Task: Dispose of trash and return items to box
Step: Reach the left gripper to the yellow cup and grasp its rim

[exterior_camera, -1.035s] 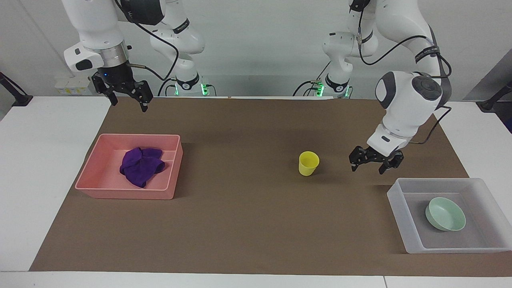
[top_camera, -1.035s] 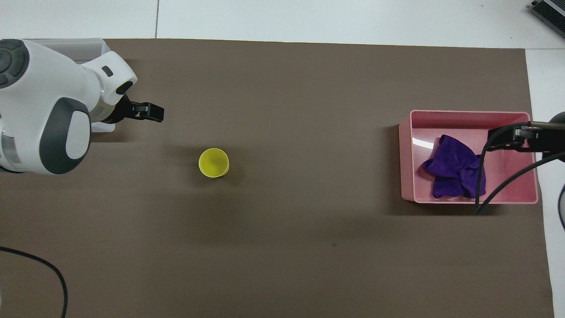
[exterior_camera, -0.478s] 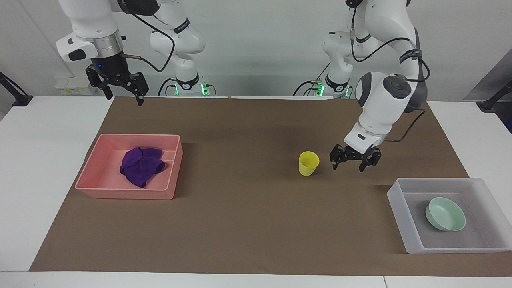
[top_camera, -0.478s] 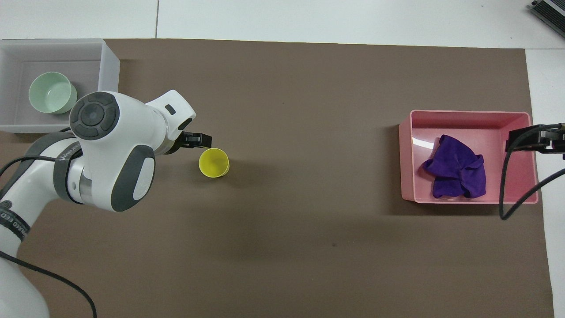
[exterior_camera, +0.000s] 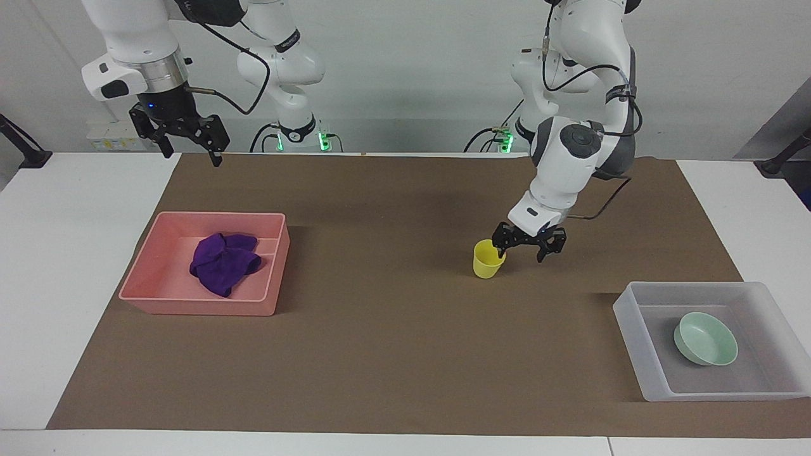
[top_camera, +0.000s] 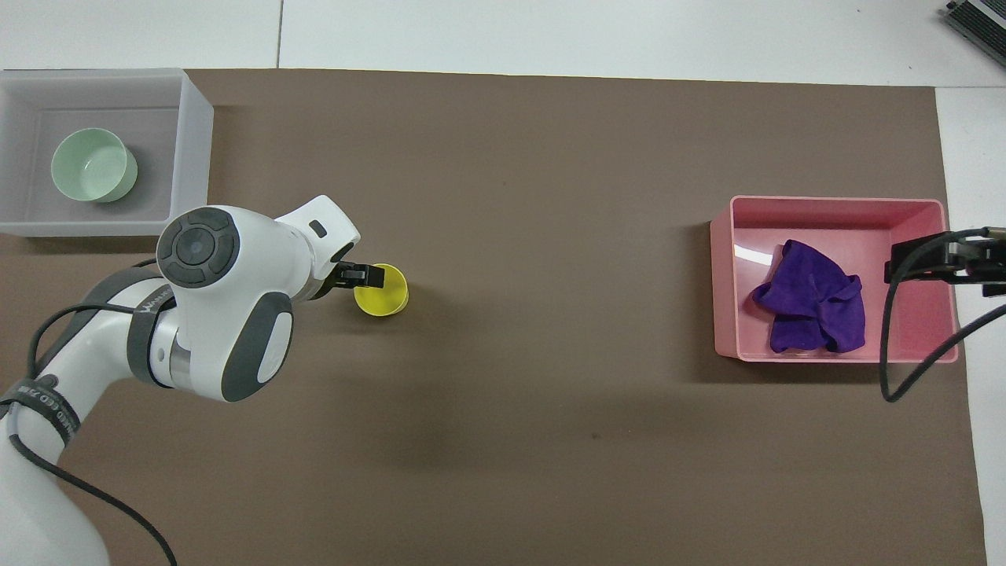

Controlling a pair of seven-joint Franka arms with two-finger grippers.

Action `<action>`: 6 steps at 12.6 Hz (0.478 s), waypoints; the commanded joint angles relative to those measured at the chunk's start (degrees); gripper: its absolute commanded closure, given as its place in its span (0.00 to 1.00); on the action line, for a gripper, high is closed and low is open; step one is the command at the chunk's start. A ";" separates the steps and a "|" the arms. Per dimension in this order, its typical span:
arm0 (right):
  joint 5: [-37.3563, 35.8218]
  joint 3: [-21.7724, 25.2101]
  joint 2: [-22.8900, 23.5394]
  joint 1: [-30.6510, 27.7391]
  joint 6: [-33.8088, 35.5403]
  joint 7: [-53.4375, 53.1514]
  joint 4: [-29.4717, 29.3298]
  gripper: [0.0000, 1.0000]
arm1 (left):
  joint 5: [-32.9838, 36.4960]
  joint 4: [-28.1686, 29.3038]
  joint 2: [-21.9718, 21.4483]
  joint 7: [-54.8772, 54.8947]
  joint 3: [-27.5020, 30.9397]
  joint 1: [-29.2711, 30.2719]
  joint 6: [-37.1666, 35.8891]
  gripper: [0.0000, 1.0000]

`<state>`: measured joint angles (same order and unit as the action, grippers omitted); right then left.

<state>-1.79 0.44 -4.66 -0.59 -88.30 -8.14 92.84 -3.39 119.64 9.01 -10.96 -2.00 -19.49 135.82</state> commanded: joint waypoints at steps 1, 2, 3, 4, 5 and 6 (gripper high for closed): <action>1.80 0.53 -0.79 -0.19 3.29 1.63 -0.11 0.00 | 0.41 2.79 -1.28 -2.56 0.94 -1.86 2.16 0.17; 1.53 0.70 -0.87 -0.28 5.31 3.21 -0.21 0.00 | 0.41 3.66 -1.28 -3.18 0.94 -2.74 2.69 0.48; 1.53 0.70 -0.87 -0.55 5.68 3.83 -0.12 0.00 | 0.41 4.54 -1.28 -3.53 0.86 -2.83 3.91 0.83; 1.53 0.79 -0.87 -0.55 5.51 3.84 -0.12 0.00 | 0.32 4.90 -1.28 -3.36 0.86 -3.10 5.14 1.00; 0.92 0.79 -0.70 -0.55 5.42 3.92 -0.12 0.00 | 0.32 4.90 -1.19 -3.28 0.86 -3.45 5.24 1.00; 1.00 0.88 -0.70 -0.72 5.59 4.10 -0.12 0.00 | 0.32 4.82 -1.19 -3.19 0.86 -3.36 5.07 1.00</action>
<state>-1.38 1.18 -4.91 -0.63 -83.53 -5.94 92.72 -3.39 122.70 9.03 -13.34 -2.03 -21.71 139.25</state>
